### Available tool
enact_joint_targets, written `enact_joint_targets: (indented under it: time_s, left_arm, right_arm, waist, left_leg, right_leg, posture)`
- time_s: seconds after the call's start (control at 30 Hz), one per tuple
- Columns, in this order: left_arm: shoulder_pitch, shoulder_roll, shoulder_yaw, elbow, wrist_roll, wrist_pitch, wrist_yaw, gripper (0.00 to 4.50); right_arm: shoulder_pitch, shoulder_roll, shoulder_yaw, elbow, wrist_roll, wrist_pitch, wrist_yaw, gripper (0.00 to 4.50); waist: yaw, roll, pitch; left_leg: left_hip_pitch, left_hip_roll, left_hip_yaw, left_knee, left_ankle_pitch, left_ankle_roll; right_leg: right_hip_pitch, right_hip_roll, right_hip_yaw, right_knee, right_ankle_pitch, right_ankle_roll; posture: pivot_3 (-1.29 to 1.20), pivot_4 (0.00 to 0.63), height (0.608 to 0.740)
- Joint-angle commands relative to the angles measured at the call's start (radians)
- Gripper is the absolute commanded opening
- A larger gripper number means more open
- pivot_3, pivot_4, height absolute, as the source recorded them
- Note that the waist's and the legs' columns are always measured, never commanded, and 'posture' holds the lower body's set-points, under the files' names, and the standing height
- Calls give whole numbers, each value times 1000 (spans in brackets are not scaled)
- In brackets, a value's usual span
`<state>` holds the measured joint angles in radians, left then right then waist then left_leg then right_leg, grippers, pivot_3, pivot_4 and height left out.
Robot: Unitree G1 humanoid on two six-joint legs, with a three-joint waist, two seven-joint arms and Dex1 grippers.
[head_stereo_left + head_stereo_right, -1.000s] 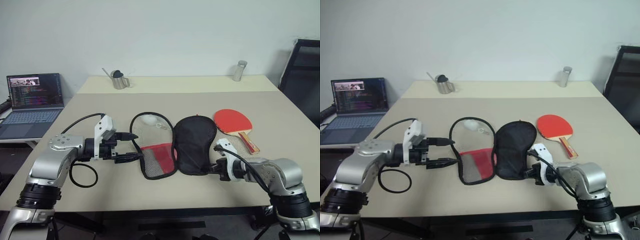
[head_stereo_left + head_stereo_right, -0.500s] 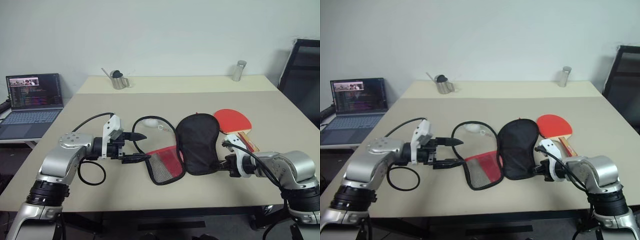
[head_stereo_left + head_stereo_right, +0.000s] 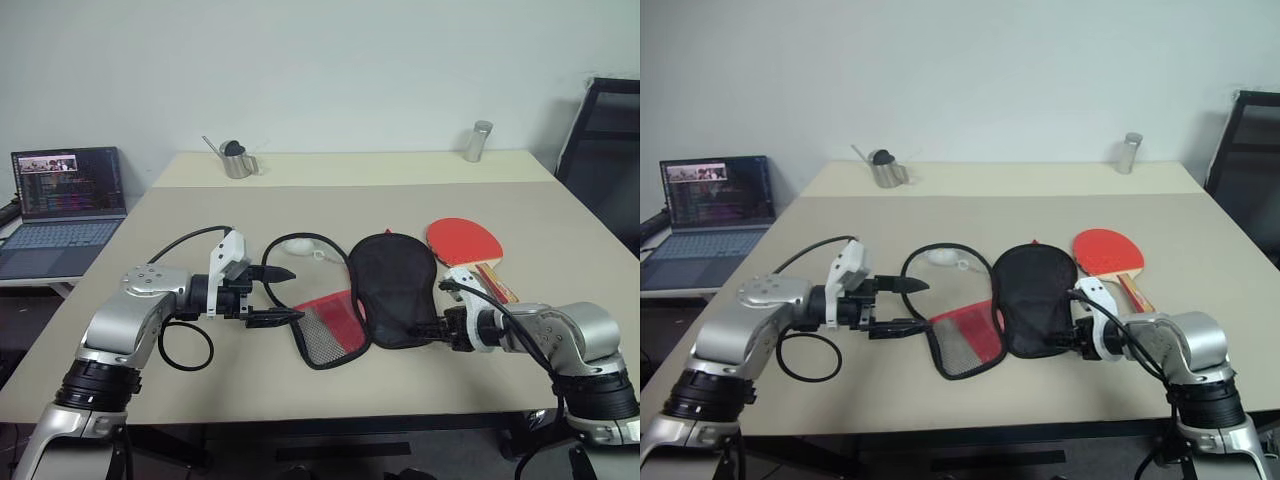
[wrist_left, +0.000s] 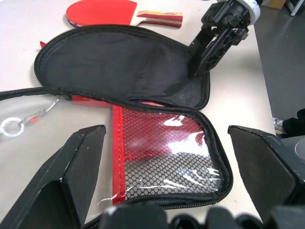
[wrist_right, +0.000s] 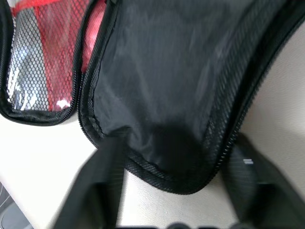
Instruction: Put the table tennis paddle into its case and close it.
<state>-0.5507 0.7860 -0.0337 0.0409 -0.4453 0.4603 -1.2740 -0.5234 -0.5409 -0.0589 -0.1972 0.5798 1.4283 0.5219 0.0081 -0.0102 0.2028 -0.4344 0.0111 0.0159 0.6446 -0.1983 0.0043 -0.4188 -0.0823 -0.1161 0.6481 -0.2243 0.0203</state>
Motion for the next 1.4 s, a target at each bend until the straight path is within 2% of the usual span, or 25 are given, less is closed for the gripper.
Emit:
enact_joint_targets:
  time_s: [0.03,0.07,0.2,0.37,0.5,0.67,0.9,1.33,1.4]
  left_arm:
    - [-5,9,18,-37,-2,-2,6,4500]
    - [-6,9,17,-36,-2,-3,6,4500]
    - [-13,3,13,-32,0,-6,7,4500]
    - [-25,-9,8,-35,-3,-2,9,4500]
    - [-47,-22,-2,-23,1,-6,5,4500]
    - [-84,-41,-20,9,17,-20,-4,4500]
    - [-113,-52,-33,22,25,-25,-13,4500]
    - [-113,-51,-30,24,32,-27,-16,4500]
    - [-110,-48,-29,23,33,-28,-17,4500]
  right_arm:
    - [33,-47,-39,-51,18,-2,15,4249]
    - [40,-57,-39,-58,21,-4,21,4456]
    - [66,-143,-10,-83,2,-122,75,4456]
    - [16,-175,-128,2,-17,-302,96,4456]
    - [-21,-197,-127,108,-76,-386,76,4456]
    - [-96,-173,-93,329,-207,-533,-4,4456]
    - [-205,-139,-22,656,-343,-723,-12,4456]
    - [-334,-64,9,998,-453,-929,17,4456]
    - [-343,-57,6,1028,-463,-942,14,4072]
  waist:
    - [0,0,0]
    - [2,0,0]
    - [7,0,0]
    - [6,0,0]
    - [8,-1,0]
    - [8,-1,0]
    - [-3,-1,1]
    - [-10,-2,1]
    - [-10,-2,1]
  left_leg:
    - [0,0,0,0,0,0]
    - [0,0,0,0,0,0]
    - [0,-1,0,0,0,0]
    - [0,0,1,0,0,0]
    - [0,0,1,0,0,0]
    - [0,0,5,0,0,0]
    - [0,0,12,0,0,0]
    - [3,1,15,1,0,0]
    - [3,1,15,1,0,0]
  right_leg:
    - [0,0,0,0,0,0]
    - [0,0,0,0,0,0]
    - [0,-1,0,0,0,0]
    - [0,0,0,0,0,0]
    - [0,0,0,0,0,0]
    - [0,0,1,0,0,0]
    - [-2,0,5,1,1,0]
    - [-2,1,16,1,4,1]
    - [-2,1,17,1,5,1]
  posture:
    - [0,150,740]
    - [0,150,740]
    - [0,150,740]
    - [0,150,740]
    - [0,150,740]
    - [0,150,740]
    - [0,150,740]
    - [0,150,740]
    - [0,150,740]
